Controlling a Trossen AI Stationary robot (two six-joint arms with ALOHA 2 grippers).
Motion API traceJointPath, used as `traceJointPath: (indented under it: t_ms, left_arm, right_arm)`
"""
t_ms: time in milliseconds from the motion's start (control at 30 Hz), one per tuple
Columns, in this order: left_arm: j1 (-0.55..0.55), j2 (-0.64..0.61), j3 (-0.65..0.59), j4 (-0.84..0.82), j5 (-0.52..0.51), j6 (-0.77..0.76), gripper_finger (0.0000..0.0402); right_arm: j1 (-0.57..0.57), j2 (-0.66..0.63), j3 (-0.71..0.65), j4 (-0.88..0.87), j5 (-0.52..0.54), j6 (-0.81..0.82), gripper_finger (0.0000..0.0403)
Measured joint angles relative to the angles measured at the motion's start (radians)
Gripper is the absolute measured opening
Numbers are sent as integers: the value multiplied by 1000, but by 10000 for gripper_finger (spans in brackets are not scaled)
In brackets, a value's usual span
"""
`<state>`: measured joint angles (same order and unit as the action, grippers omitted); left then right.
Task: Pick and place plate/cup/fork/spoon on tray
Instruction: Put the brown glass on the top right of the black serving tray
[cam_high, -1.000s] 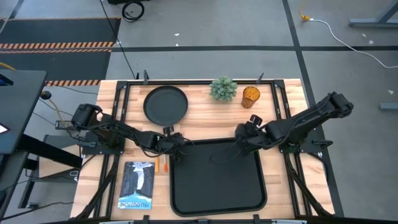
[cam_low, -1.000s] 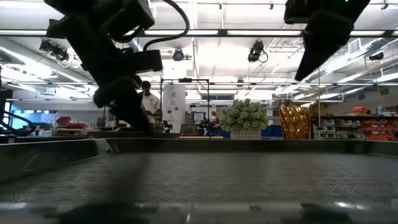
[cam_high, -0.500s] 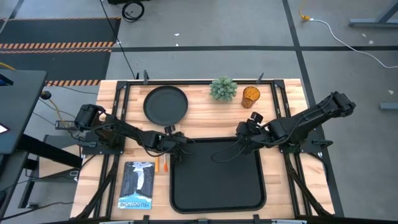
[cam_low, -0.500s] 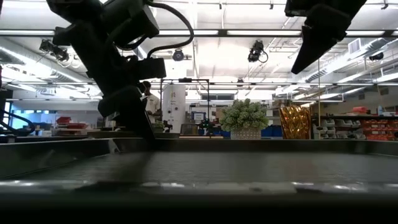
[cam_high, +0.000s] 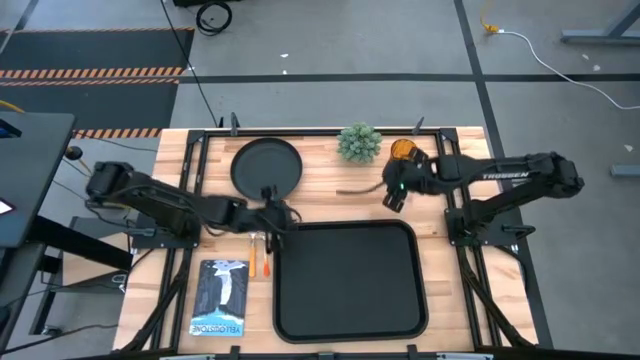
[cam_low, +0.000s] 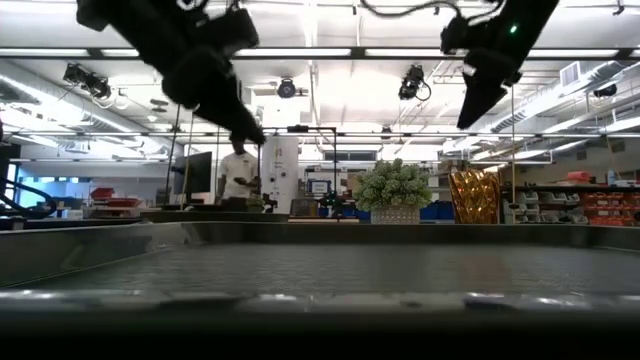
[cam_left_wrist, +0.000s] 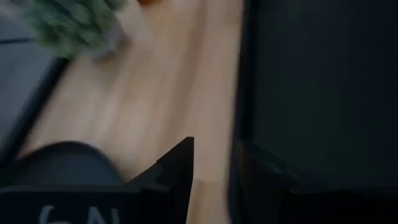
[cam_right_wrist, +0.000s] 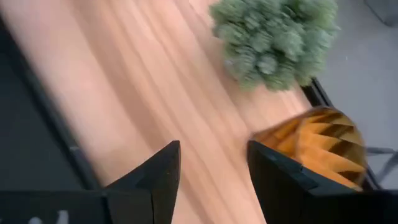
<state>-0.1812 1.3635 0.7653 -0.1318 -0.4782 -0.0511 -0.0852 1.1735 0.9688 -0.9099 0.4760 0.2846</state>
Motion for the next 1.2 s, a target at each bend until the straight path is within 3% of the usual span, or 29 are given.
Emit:
traceJointPath:
  t_ms: [267, 433, 567, 733, 1033, 1200]
  left_arm:
    - [57, -208, -124, 128, 47, 40, 130]
    - [91, -301, -190, 208, 82, 72, 130]
    - [134, -373, -254, 338, 183, 98, 130]
    - [194, -455, -345, 478, 273, 84, 130]
    - [212, -613, -466, 566, 286, -6, 130]
    - [207, -632, -494, 570, 282, -128, 130]
  right_arm:
    - [-284, 18, 5, -3, -255, -208, 190]
    - [-429, 70, 75, -61, -330, -293, 185]
    - [-510, 141, 162, -126, -393, -338, 182]
    - [-562, 248, 268, -230, -399, -375, 181]
    - [-567, 357, 311, -308, -417, -452, 175]
    - [-570, 388, 311, -310, -420, -467, 160]
